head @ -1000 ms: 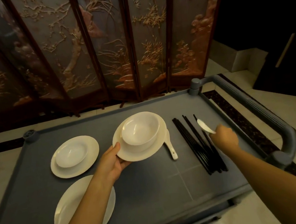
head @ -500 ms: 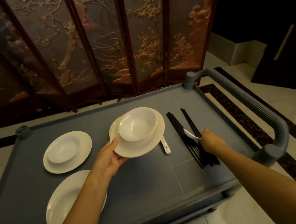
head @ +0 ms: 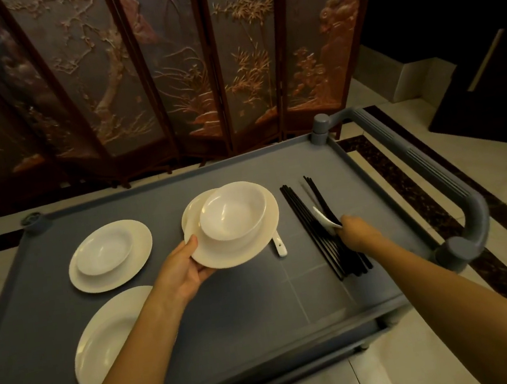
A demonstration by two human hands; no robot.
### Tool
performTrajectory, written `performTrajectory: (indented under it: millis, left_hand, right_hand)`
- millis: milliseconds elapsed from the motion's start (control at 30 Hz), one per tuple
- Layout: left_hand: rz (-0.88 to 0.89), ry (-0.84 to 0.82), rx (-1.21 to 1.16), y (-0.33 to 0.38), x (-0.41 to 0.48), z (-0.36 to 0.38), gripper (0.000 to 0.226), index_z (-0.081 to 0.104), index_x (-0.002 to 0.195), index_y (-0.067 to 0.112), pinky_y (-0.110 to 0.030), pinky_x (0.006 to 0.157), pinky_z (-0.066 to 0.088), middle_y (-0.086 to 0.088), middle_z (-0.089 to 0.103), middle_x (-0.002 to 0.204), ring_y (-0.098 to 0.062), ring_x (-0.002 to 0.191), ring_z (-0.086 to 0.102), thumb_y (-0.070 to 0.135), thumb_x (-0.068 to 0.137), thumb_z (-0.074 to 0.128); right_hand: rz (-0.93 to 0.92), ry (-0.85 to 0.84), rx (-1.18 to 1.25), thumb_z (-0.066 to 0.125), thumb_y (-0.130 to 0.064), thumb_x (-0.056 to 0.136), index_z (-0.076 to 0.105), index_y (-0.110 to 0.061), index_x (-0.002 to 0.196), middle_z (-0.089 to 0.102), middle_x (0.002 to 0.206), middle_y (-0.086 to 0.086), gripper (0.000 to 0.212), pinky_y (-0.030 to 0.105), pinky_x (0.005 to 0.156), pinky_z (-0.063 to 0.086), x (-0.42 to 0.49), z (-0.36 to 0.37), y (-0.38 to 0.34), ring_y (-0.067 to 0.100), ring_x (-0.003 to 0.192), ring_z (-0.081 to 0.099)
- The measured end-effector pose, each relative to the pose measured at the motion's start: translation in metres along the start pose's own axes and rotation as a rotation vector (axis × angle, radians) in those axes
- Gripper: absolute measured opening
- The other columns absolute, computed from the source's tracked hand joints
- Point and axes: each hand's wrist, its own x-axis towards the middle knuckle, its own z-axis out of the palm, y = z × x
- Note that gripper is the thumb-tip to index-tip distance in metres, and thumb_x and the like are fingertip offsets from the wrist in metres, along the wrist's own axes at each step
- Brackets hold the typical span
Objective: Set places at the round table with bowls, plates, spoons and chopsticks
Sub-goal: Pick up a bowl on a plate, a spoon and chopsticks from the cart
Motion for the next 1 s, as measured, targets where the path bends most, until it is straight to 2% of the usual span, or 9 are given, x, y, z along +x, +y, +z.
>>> performTrajectory:
  millis: [67, 167, 267, 333, 400, 567, 733, 900, 1000]
  left_hand:
    - [-0.002, -0.007, 0.000, -0.001, 0.000, 0.001, 0.024, 0.047, 0.122, 0.024, -0.046, 0.076, 0.051, -0.001, 0.064, 0.107, -0.023, 0.098, 0.061, 0.022, 0.098, 0.043]
    - [0.009, -0.026, 0.022, -0.002, 0.000, 0.007, 0.030, 0.046, 0.128, 0.022, -0.044, 0.073, 0.052, -0.001, 0.063, 0.108, -0.022, 0.098, 0.061, 0.022, 0.099, 0.043]
    - [0.018, -0.029, 0.048, -0.003, 0.001, 0.019, 0.035, 0.043, 0.134, 0.020, -0.042, 0.072, 0.051, -0.001, 0.063, 0.107, -0.020, 0.096, 0.061, 0.023, 0.099, 0.042]
    - [0.022, -0.031, 0.051, -0.004, 0.002, 0.028, 0.033, 0.044, 0.131, 0.021, -0.042, 0.070, 0.052, -0.001, 0.063, 0.108, -0.021, 0.097, 0.061, 0.022, 0.098, 0.044]
    - [0.029, -0.045, 0.054, -0.005, 0.002, 0.039, 0.027, 0.046, 0.125, 0.024, -0.042, 0.068, 0.053, -0.001, 0.063, 0.108, -0.021, 0.098, 0.062, 0.022, 0.097, 0.046]
    - [0.036, -0.093, 0.108, -0.010, 0.002, 0.077, 0.021, 0.049, 0.117, 0.026, -0.042, 0.064, 0.054, 0.000, 0.064, 0.104, -0.020, 0.093, 0.062, 0.022, 0.097, 0.046]
    - [0.019, -0.199, 0.178, -0.024, 0.004, 0.126, 0.020, 0.049, 0.118, 0.023, -0.040, 0.063, 0.055, -0.002, 0.064, 0.103, -0.020, 0.094, 0.062, 0.023, 0.098, 0.044]
    - [-0.041, -0.340, 0.260, -0.044, 0.001, 0.180, 0.025, 0.049, 0.122, 0.021, -0.039, 0.067, 0.053, -0.003, 0.064, 0.104, -0.020, 0.094, 0.061, 0.024, 0.099, 0.043]
    - [-0.068, -0.434, 0.314, -0.055, -0.004, 0.210, 0.020, 0.051, 0.116, 0.023, -0.038, 0.063, 0.053, -0.002, 0.064, 0.101, -0.019, 0.092, 0.062, 0.024, 0.099, 0.043]
  right_hand:
    - [-0.013, 0.040, 0.000, 0.041, -0.013, 0.096, 0.048, 0.001, 0.112, 0.057, 0.114, 0.023, 0.022, 0.045, 0.084, 0.051, -0.004, 0.000, 0.005, 0.036, 0.097, 0.059]
    - [-0.044, 0.111, -0.041, 0.041, -0.014, 0.096, 0.046, -0.002, 0.108, 0.058, 0.111, 0.021, 0.018, 0.043, 0.072, 0.047, -0.013, -0.001, 0.011, 0.035, 0.090, 0.058]
    - [-0.082, 0.210, -0.041, 0.040, -0.011, 0.096, 0.045, -0.004, 0.103, 0.056, 0.108, 0.021, 0.011, 0.043, 0.069, 0.043, -0.018, -0.012, 0.016, 0.036, 0.087, 0.055]
    - [-0.100, 0.270, -0.033, 0.038, -0.012, 0.096, 0.040, -0.009, 0.094, 0.057, 0.097, 0.019, 0.004, 0.042, 0.064, 0.043, -0.022, -0.023, 0.021, 0.032, 0.075, 0.053]
    - [-0.102, 0.340, 0.024, 0.037, -0.015, 0.097, 0.037, -0.011, 0.091, 0.053, 0.079, 0.013, 0.007, 0.041, 0.059, 0.044, -0.026, -0.034, 0.027, 0.027, 0.066, 0.049]
    - [-0.068, 0.453, 0.419, 0.041, -0.019, 0.095, 0.052, -0.007, 0.099, 0.054, 0.078, 0.008, 0.017, 0.039, 0.062, 0.045, -0.039, -0.062, 0.041, 0.023, 0.068, 0.051]
    - [0.013, 0.424, 0.853, 0.044, -0.021, 0.093, 0.055, -0.016, 0.100, 0.053, 0.070, 0.004, 0.013, 0.027, 0.046, 0.042, -0.070, -0.096, 0.049, 0.016, 0.057, 0.049]
    - [0.103, 0.382, 1.104, 0.046, -0.025, 0.094, 0.057, -0.012, 0.103, 0.046, 0.067, 0.002, 0.019, 0.022, 0.041, 0.033, -0.113, -0.118, 0.069, 0.011, 0.050, 0.038]
    - [0.154, 0.415, 1.141, 0.053, -0.026, 0.092, 0.057, -0.010, 0.102, 0.047, 0.069, 0.003, 0.020, 0.020, 0.042, 0.036, -0.139, -0.123, 0.086, 0.010, 0.051, 0.038]
